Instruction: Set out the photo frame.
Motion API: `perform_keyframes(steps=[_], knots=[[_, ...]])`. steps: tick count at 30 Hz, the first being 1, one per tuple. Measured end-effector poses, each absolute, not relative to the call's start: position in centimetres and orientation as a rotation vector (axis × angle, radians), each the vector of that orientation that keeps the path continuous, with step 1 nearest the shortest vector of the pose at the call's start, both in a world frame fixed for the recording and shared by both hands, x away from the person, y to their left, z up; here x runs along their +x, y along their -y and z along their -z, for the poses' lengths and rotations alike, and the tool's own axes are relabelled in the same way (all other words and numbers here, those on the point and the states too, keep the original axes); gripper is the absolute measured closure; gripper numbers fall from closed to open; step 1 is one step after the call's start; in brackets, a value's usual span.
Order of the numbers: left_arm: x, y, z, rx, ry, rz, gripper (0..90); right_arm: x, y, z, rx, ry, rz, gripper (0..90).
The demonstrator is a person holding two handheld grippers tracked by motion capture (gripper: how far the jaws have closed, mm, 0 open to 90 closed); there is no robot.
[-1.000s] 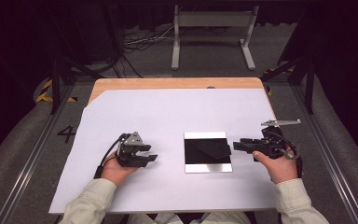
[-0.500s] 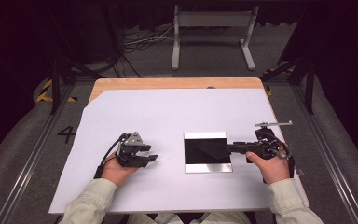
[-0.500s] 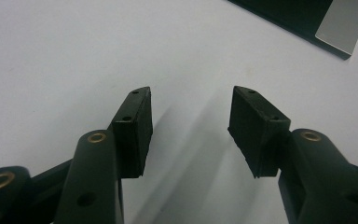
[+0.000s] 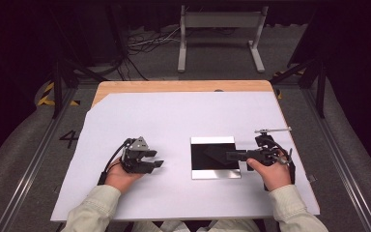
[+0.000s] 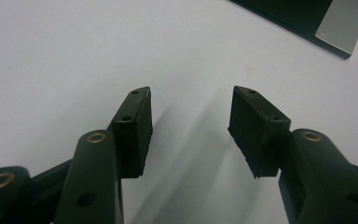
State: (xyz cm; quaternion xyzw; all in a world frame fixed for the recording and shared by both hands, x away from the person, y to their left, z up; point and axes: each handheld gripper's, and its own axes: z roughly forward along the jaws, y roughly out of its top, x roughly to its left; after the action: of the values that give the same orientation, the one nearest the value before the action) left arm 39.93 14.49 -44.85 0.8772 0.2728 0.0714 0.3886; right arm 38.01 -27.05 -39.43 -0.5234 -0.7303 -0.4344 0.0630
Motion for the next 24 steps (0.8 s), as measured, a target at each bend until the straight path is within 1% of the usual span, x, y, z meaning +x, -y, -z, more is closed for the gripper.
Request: perform_keyframes(steps=[6,24], knots=[[39.9,-14.4,44.9,2.234,-0.695,-0.183,49.5,38.4,26.7,40.2,-1.566,2.157,1.305,44.1],[39.9,-14.2,45.0,2.242,-0.691,-0.184,49.3,39.3,26.2,41.0,-1.588,2.129,1.29,44.7]])
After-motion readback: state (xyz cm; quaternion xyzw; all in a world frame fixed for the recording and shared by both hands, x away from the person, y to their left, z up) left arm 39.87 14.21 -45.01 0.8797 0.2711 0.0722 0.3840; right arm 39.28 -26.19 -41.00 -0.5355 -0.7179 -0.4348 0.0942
